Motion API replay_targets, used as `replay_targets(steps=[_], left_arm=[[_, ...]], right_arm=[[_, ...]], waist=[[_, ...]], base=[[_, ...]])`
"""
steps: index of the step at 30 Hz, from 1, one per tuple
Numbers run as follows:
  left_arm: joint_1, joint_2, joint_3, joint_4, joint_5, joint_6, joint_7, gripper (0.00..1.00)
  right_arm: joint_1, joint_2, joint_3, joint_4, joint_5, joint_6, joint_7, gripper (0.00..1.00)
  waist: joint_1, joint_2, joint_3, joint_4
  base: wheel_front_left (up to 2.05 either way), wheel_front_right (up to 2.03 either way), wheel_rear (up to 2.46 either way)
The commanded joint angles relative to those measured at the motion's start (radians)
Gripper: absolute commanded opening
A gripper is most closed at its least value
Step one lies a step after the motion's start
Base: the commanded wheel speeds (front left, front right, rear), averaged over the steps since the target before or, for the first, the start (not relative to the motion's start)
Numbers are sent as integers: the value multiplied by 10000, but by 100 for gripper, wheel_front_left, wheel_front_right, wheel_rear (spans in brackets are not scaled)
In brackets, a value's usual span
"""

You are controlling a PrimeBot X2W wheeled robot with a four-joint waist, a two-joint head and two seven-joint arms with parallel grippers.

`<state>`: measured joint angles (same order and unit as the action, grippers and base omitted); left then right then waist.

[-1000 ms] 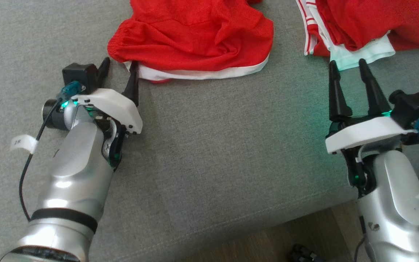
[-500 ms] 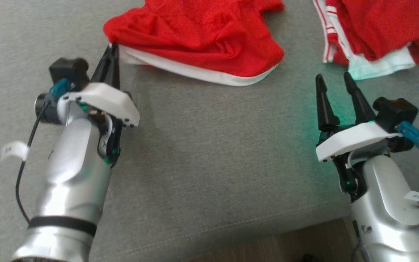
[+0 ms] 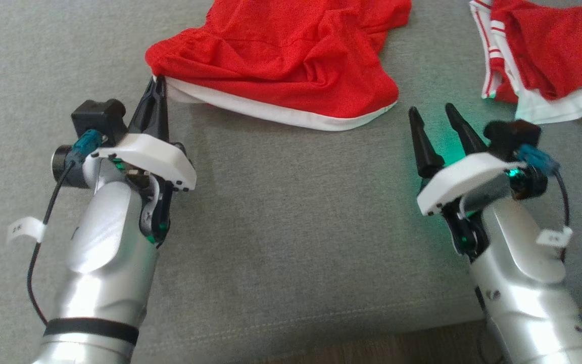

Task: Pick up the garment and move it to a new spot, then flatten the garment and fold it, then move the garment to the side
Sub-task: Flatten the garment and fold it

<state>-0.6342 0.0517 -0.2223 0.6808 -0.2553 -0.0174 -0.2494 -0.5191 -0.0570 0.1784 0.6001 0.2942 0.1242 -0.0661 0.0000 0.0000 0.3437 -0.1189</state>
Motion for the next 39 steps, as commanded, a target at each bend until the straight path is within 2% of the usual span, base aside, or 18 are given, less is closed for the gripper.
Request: replay_targets(steps=[1,9,17,18,19,20,29,34,39], left_arm=[[-83,201,273,-350,78,61,-123,0],[-61,40,70,-553,40,-13,-123,0],[-122,-5,-172,-611,-67,-38,-124,0],[-129,-6,-194,-612,-77,-37,-124,0],[-135,-8,-215,-605,-83,-34,-124,0],[-141,-9,-238,-583,-82,-29,-124,0],[-118,-12,-405,-141,-6,-104,-124,0],[-59,88,-586,202,96,-380,-124,0],[-12,286,-836,129,230,-590,-124,0]], right_arm=[[-291,68,247,-211,-34,65,23,100],[-1380,-26,883,1538,-168,65,269,100],[-1955,-188,1507,2592,231,65,130,100],[-2003,-186,1623,2689,328,65,152,67],[-2041,-184,1758,2769,436,65,176,28],[-2077,-189,1912,2826,536,65,186,0],[-2260,-764,2753,3043,1254,65,-441,0],[-2289,-1263,2669,2788,1280,65,-1442,0],[-2264,-1642,2450,2015,998,65,-1804,0]], waist=[[0,0,44,71],[0,0,187,543],[0,0,234,731],[0,0,236,739],[0,0,236,744],[0,0,233,745],[0,0,49,781],[0,0,-355,776],[0,0,-841,677]], base=[[0,0,0],[0,0,0],[0,0,0],[0,0,0],[0,0,0],[0,0,0],[0,0,0],[0,0,0],[0,0,0]])
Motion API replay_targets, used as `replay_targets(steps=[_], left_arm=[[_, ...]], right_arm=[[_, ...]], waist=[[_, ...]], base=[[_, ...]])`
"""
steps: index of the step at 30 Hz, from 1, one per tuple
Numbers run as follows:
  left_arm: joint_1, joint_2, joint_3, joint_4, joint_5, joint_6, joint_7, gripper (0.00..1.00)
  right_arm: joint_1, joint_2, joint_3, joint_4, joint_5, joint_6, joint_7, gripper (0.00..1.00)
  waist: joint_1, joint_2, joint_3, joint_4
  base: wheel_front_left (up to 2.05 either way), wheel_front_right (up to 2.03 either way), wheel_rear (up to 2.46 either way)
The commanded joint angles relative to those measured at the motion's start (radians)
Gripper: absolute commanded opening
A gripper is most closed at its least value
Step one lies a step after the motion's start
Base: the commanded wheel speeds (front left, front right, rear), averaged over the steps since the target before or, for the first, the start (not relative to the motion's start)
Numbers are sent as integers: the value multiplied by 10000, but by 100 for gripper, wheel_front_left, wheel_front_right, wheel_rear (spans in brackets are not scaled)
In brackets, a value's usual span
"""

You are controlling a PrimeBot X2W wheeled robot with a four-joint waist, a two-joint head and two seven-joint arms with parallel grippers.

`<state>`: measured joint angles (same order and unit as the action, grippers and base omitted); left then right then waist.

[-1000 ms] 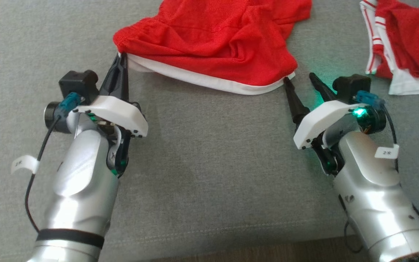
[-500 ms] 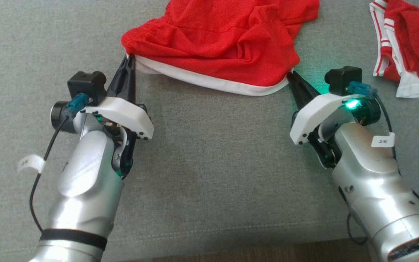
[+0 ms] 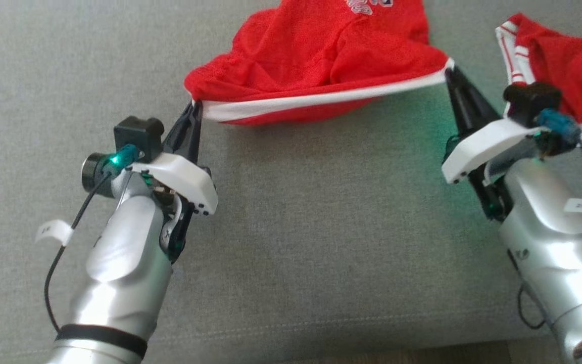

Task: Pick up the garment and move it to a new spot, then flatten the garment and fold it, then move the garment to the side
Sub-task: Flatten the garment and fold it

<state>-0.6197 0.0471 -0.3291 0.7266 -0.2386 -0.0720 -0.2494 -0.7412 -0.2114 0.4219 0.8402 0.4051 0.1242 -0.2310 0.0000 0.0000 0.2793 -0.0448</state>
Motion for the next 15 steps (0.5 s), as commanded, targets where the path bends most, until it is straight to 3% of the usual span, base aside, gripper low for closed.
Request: replay_targets(steps=[1,7,15], left_arm=[[-155,373,196,-400,78,-68,-124,0],[-162,535,139,-1065,48,-107,-20,0],[433,637,197,-3260,-501,-94,1227,0]], right_arm=[[-38,-179,-48,-592,-215,65,-189,0],[11,-560,-661,-1788,-837,65,-264,0],[838,-636,-1928,-3958,-2007,65,515,0]], waist=[[0,0,-314,-89],[0,0,-1029,-174],[0,0,-2529,-228]], base=[[0,0,0],[0,0,0],[0,0,0]])
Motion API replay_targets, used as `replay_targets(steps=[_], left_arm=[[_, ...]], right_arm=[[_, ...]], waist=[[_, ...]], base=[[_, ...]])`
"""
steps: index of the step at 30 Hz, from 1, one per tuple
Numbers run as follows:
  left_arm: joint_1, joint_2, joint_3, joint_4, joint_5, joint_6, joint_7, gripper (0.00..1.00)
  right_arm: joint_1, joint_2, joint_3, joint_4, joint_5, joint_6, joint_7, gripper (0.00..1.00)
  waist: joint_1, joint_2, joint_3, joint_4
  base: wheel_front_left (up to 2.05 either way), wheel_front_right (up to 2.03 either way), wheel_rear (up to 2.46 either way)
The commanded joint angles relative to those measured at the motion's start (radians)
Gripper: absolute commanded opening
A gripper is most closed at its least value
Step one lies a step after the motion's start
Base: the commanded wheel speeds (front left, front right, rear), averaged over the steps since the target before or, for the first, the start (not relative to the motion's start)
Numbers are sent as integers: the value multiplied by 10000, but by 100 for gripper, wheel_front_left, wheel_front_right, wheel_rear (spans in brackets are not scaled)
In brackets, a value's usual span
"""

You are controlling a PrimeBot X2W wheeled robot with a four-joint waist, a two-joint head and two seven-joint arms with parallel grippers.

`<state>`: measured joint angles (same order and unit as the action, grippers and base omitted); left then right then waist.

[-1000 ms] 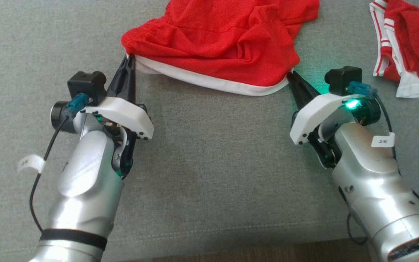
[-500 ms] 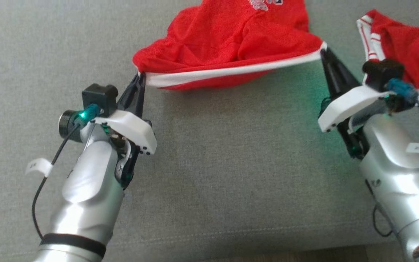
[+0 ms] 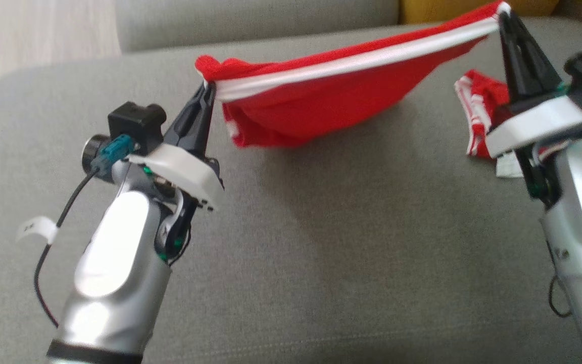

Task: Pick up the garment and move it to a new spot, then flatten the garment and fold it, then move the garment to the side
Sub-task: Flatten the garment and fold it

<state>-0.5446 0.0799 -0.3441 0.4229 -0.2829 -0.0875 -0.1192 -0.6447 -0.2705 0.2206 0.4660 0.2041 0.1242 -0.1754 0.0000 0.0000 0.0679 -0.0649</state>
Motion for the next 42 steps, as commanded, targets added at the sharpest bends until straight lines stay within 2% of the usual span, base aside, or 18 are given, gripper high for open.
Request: replay_targets(steps=[1,4,11,14,17,20,24,28,31,32,37,42], left_arm=[[-177,344,330,-620,-104,89,179,0],[274,594,241,-2053,-9,321,978,0],[1151,824,220,-5410,-969,492,3806,0],[762,1101,312,-5993,-1147,469,4712,0],[-61,1234,494,-5786,-1347,427,5341,0],[-1410,1329,686,-5101,-1395,320,5673,0],[-3501,1479,980,-3544,-1241,194,5578,0],[-5585,1413,1244,-1789,-911,225,4639,0],[-6950,1243,1366,-615,-676,290,3597,0],[-6950,1243,1366,-615,-676,290,3597,0],[-8217,897,1486,1028,-530,367,1887,0],[-7951,746,1159,2351,-462,101,1039,0]], right_arm=[[48,-26,-118,-592,-183,65,172,0],[608,184,-776,-1926,-550,65,930,0],[1623,531,-1753,-5167,-1084,65,3012,0],[1480,464,-1825,-5736,-1125,65,3677,0],[754,460,-1576,-5616,-795,65,4182,0],[-596,443,-1254,-5124,-424,65,4413,0],[-2864,573,-952,-3514,-86,65,4262,0],[-5190,719,-683,-1410,-197,65,3391,0],[-6712,824,-737,0,-585,65,2254,0],[-6712,824,-737,0,-585,65,2254,0],[-7944,1225,-1240,1789,-1049,65,322,0],[-7493,1624,-1209,3192,-1167,65,-515,0]], waist=[[0,0,-586,-28],[0,0,-982,-69],[0,0,-1086,-2],[0,0,-876,15],[0,0,-295,-51],[0,0,741,-136],[0,0,2110,-272],[0,0,3068,-244],[0,0,3478,-109],[0,0,3478,-109],[0,0,3830,116],[0,0,4032,209]], base=[[0,0,0],[0,0,0],[0,0,0],[0,0,0],[0,0,0],[0,0,0],[0,0,0],[0,0,0],[0,0,0],[0,0,0],[0,0,0],[0,0,0]])
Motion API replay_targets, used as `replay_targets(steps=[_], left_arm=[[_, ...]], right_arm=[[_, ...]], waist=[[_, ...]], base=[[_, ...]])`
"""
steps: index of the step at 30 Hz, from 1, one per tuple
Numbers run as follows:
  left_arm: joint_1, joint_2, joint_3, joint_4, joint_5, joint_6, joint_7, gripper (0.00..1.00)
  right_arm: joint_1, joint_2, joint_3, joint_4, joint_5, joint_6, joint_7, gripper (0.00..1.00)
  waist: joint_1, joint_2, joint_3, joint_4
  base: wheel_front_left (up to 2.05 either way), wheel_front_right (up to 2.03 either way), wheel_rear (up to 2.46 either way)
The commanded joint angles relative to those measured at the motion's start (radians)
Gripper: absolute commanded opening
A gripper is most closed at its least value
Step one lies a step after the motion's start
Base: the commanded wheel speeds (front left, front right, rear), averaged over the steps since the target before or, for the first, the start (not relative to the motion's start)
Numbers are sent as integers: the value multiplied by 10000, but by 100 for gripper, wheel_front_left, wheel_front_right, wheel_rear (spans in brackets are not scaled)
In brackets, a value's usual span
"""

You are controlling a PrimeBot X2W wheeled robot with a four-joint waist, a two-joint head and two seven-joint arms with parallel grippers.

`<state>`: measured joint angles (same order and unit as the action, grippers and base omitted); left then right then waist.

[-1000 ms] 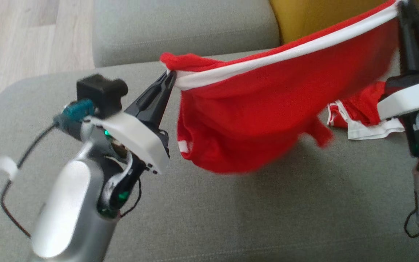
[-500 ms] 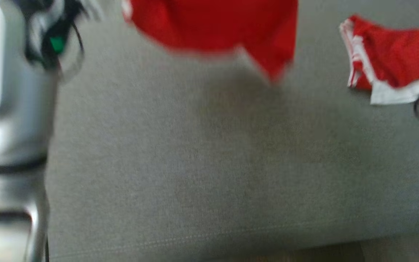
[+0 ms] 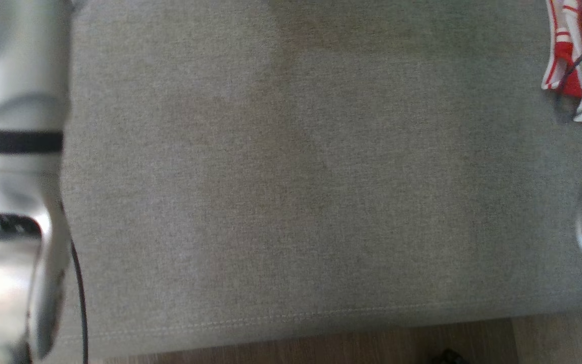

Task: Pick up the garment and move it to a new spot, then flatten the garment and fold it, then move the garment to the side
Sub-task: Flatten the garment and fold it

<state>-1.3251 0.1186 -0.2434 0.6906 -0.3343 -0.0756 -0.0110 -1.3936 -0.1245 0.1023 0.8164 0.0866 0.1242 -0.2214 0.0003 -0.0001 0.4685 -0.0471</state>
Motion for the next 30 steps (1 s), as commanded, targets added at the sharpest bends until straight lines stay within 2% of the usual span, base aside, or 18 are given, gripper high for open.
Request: replay_targets(steps=[1,5,8,18,24,29,30], left_arm=[[41,329,66,-99,48,-76,-157,0],[1000,177,-352,669,4,-291,-557,0],[1891,96,-713,1085,-19,-395,-779,0],[4622,391,-1833,1857,58,-526,-1535,0],[5611,561,-2220,2097,-39,-540,-1798,0],[6121,652,-2296,2080,-121,-535,-2020,0],[6277,658,-2325,2054,-148,-530,-2057,0]], right_arm=[[193,223,22,-44,39,65,-122,0],[1084,385,257,1026,317,65,-262,0],[1780,405,815,1771,501,65,-284,0],[3588,-269,2796,3066,1398,65,56,0],[4220,-771,4227,2905,2333,65,770,0],[4737,-1317,5462,2102,3450,65,1179,0],[4923,-1645,5985,1766,3864,65,1409,0]], waist=[[-3,1,43,40],[-3,1,27,86],[-3,1,-98,163],[-3,1,-1127,299],[-3,1,-1859,280],[-3,1,-2374,285],[-3,1,-2540,320]], base=[[0,0,0],[0,0,0],[0,0,0],[0,0,0],[0,0,0],[0,0,0],[0,0,0]])
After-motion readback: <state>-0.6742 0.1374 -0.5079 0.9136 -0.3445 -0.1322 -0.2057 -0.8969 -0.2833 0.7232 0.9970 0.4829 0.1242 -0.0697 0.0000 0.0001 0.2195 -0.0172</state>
